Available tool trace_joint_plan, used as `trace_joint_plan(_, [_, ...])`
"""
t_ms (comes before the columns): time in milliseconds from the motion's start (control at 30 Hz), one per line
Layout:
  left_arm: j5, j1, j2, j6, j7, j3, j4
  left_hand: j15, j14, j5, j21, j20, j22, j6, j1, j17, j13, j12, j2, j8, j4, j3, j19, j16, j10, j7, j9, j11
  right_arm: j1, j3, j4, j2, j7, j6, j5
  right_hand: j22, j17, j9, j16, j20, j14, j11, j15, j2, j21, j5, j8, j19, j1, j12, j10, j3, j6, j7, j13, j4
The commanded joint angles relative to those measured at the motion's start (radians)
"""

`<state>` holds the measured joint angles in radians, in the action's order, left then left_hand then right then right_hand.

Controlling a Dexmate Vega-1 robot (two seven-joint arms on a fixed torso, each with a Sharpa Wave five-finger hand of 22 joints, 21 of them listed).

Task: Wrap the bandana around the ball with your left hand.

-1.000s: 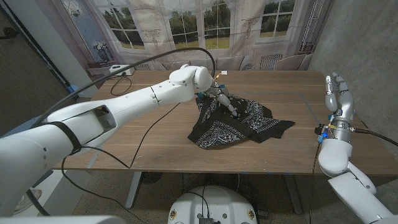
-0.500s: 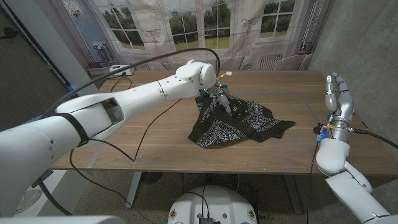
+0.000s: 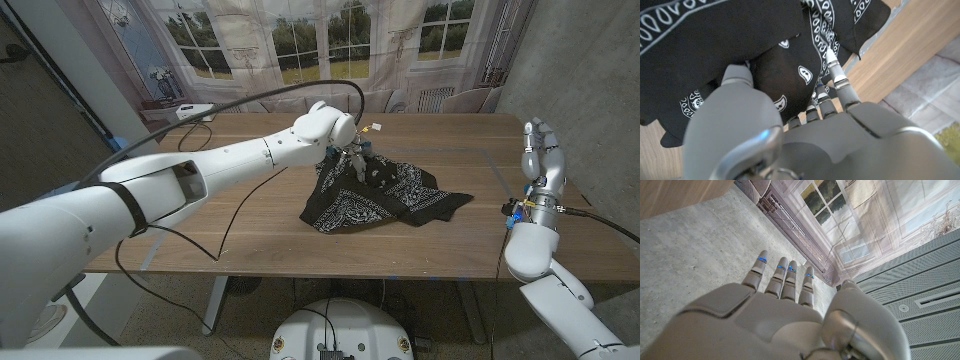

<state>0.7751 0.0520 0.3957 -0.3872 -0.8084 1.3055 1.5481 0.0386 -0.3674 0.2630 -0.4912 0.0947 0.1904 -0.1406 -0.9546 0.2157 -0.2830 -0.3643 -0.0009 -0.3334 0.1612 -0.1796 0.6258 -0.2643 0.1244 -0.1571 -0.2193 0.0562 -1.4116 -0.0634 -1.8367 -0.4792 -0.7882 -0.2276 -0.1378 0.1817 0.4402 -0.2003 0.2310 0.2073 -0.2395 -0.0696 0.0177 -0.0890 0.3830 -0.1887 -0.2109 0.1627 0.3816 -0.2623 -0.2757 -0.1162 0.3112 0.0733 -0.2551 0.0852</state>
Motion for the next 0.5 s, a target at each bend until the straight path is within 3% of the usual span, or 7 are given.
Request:
trace_joint_plan(33, [0.143, 0.120, 0.026, 0.019, 0.179, -0.041, 0.033, 0.048, -0.090, -0.033, -0.024, -0.044, -0.003, -0.183, -0.049, 0.013, -0.015, -0.045, 0.025, -0.055, -0.006, -0.014, 0.078, -0.026, 0.080, -0.061, -0.009, 0.011, 0.005, 0.009, 0.001, -0.011, -0.005, 0.016, -0.001, 0.002, -0.002, 0.001, 0.004, 0.001, -0.013, 0.002, 0.000, -0.006, -0.006, 0.000, -0.006, 0.006, 0.005, -0.004, -0.014, -0.006, 0.009, -0.002, -0.001, 0.000])
trace_joint_plan(133, [0.125, 0.156, 0.026, 0.033, 0.222, -0.075, 0.024, 0.078, -0.176, -0.056, -0.041, -0.080, -0.004, -0.319, -0.084, 0.016, -0.023, -0.078, 0.037, -0.111, 0.000, -0.031, 0.131, -0.045, 0.145, -0.040, -0.012, 0.015, 0.002, 0.008, -0.003, -0.014, -0.007, 0.021, -0.003, 0.002, -0.003, 0.001, 0.005, 0.001, -0.017, 0.001, -0.001, -0.008, -0.007, 0.001, -0.006, 0.007, 0.004, -0.003, -0.015, -0.007, 0.009, -0.002, -0.001, 0.000])
trace_joint_plan(200, [0.124, 0.175, 0.025, 0.038, 0.245, -0.087, 0.017, 0.097, -0.235, -0.070, -0.055, -0.115, -0.005, -0.425, -0.128, 0.016, -0.029, -0.107, 0.058, -0.150, 0.005, -0.056, 0.169, -0.051, 0.207, 0.018, -0.007, 0.023, 0.000, 0.007, -0.005, -0.016, -0.007, 0.024, -0.004, 0.002, -0.005, 0.001, 0.005, 0.002, -0.019, 0.002, -0.001, -0.009, -0.008, 0.001, -0.006, 0.008, 0.004, -0.003, -0.018, -0.007, 0.010, -0.002, 0.000, 0.000])
trace_joint_plan(300, [0.125, 0.192, 0.018, 0.042, 0.260, -0.098, 0.005, 0.123, -0.295, -0.076, -0.069, -0.146, -0.006, -0.530, -0.162, 0.019, -0.032, -0.130, 0.073, -0.183, 0.004, -0.079, 0.203, -0.056, 0.255, 0.070, -0.001, 0.023, -0.003, 0.005, -0.007, -0.019, -0.007, 0.024, -0.003, 0.002, -0.006, 0.002, 0.005, 0.002, -0.022, 0.000, -0.002, -0.010, -0.008, 0.001, -0.006, 0.010, 0.003, -0.003, -0.021, -0.008, 0.011, -0.003, 0.000, -0.001])
trace_joint_plan(367, [0.133, 0.202, 0.016, 0.040, 0.264, -0.100, 0.005, 0.135, -0.334, -0.074, -0.078, -0.165, -0.006, -0.572, -0.171, 0.026, -0.034, -0.143, 0.083, -0.196, 0.001, -0.088, 0.224, -0.066, 0.284, 0.088, 0.001, 0.034, -0.004, 0.004, -0.008, -0.020, -0.009, 0.024, -0.005, 0.002, -0.007, 0.002, 0.006, 0.001, -0.023, -0.001, -0.002, -0.012, -0.009, 0.001, -0.006, 0.011, 0.003, -0.003, -0.023, -0.009, 0.012, -0.002, 0.001, -0.001])
trace_joint_plan(433, [0.147, 0.223, 0.019, 0.029, 0.296, -0.107, 0.016, 0.157, -0.413, -0.064, -0.098, -0.191, -0.005, -0.661, -0.224, 0.051, -0.041, -0.174, 0.102, -0.224, 0.013, -0.114, 0.259, -0.097, 0.345, 0.135, 0.001, 0.032, -0.005, 0.003, -0.009, -0.020, -0.010, 0.023, -0.004, 0.002, -0.009, 0.002, 0.005, -0.001, -0.024, 0.002, -0.002, -0.012, -0.009, 0.001, -0.005, 0.012, 0.003, -0.003, -0.023, -0.010, 0.013, -0.002, 0.001, -0.002])
trace_joint_plan(500, [0.150, 0.236, 0.017, 0.022, 0.306, -0.115, 0.019, 0.175, -0.468, -0.060, -0.111, -0.214, -0.004, -0.679, -0.261, 0.090, -0.050, -0.200, 0.105, -0.227, 0.015, -0.119, 0.274, -0.135, 0.387, 0.146, 0.000, 0.037, -0.007, 0.001, -0.010, -0.021, -0.009, 0.020, -0.003, 0.002, -0.010, 0.002, 0.005, 0.000, -0.024, 0.002, -0.002, -0.013, -0.010, 0.001, -0.005, 0.013, 0.003, -0.002, -0.023, -0.010, 0.013, -0.002, 0.001, -0.002])
